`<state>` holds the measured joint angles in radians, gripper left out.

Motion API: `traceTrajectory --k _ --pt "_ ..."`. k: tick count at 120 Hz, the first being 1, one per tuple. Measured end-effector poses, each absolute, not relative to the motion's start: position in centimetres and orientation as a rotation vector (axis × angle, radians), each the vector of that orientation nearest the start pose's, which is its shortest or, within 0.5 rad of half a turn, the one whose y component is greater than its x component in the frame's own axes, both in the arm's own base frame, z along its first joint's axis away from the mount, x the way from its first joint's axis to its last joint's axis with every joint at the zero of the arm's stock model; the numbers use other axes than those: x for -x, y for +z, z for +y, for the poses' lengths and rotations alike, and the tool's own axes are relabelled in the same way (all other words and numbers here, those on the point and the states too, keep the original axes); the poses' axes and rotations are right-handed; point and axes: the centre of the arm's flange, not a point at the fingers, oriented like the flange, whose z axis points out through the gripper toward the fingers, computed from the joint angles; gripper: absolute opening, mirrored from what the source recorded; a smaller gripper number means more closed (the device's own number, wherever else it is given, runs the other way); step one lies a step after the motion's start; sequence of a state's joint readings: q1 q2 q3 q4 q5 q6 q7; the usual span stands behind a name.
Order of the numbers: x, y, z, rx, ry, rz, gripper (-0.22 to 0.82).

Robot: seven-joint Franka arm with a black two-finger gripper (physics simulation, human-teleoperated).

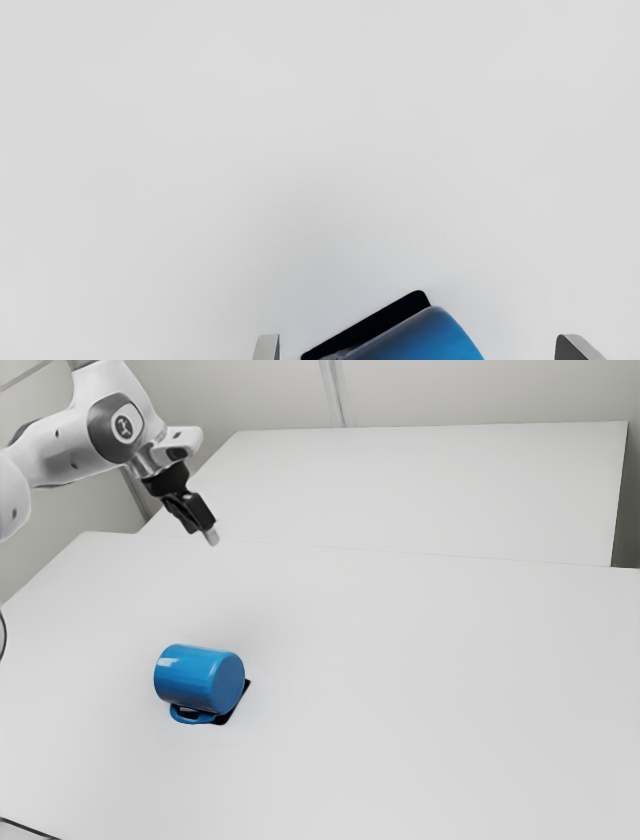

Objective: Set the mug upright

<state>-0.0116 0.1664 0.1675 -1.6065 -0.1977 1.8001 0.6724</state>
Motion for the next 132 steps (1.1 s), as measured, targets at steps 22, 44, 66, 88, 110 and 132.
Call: traceTrajectory --k 22,44,66,88,110,132 --pt "-60.4 51.9 8.6 3.219 -0.056 0.616 0.60" --pt "-54.9 47.3 15.8 3.459 -0.025 0.168 0.60" --pt "-51.3 44.3 21.1 3.651 -0.042 -0.255 0.60" --pt "-49.8 39.4 22.6 3.804 0.053 -0.521 0.60" --pt "-48.8 35.6 22.9 3.887 0.139 -0.649 0.60" --pt "-47.6 33.6 23.6 3.928 0.185 -0.696 0.60"
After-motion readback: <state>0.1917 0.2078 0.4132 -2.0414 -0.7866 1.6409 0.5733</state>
